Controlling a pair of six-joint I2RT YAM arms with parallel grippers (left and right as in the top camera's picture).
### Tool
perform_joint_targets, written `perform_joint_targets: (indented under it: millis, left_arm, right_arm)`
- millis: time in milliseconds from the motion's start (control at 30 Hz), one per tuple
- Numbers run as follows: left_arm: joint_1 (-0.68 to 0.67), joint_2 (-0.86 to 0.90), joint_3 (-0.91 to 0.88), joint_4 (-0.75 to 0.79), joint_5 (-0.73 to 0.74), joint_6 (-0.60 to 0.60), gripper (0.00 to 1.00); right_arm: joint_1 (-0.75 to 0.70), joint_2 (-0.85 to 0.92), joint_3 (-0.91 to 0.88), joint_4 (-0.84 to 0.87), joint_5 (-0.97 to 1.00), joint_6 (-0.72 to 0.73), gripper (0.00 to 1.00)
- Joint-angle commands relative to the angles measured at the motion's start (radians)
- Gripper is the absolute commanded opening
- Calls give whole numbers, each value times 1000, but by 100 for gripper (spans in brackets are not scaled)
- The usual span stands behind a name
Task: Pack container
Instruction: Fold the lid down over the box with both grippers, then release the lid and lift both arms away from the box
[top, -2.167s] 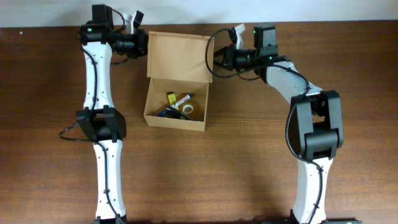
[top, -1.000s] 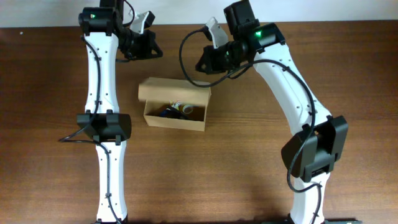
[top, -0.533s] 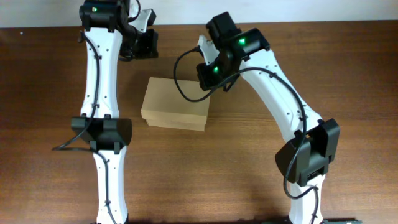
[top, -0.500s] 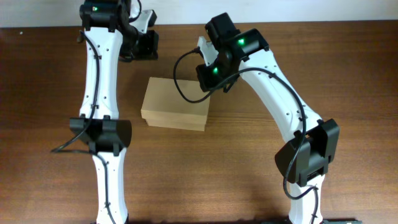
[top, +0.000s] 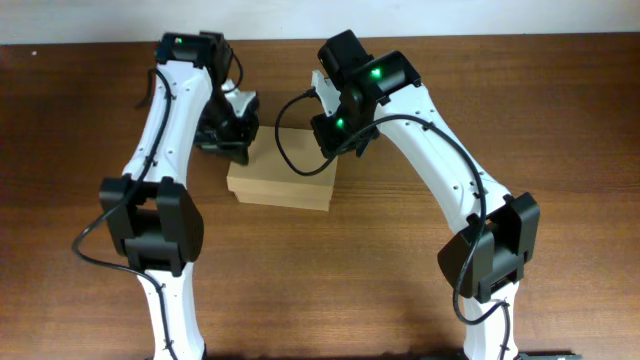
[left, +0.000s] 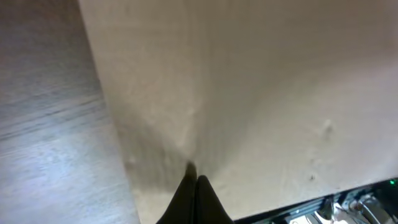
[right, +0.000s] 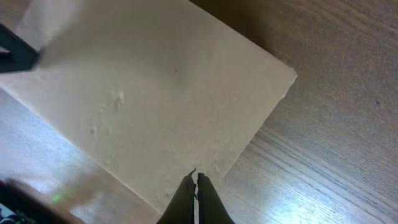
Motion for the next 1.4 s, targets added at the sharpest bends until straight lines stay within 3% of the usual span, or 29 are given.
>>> perform_joint_targets:
  millis: [0, 333, 833, 1067, 1367]
  left_arm:
    - [8, -25, -70, 43, 14, 20, 2]
    - [8, -25, -130, 132, 21, 11, 2]
    - [8, -27, -127, 146, 21, -15, 1]
    - [24, -49, 64, 117, 11, -16, 1]
    - [97, -55, 537, 1, -198, -27, 2]
  right_arm:
    - [8, -24, -44, 9, 17, 2, 4]
    - [8, 21, -166, 56, 5, 3, 3]
    - [-5, 23, -293, 136, 3, 3, 4]
    - [-78, -50, -97, 98, 39, 0, 4]
    - [-235, -64, 331, -135, 363, -6, 4]
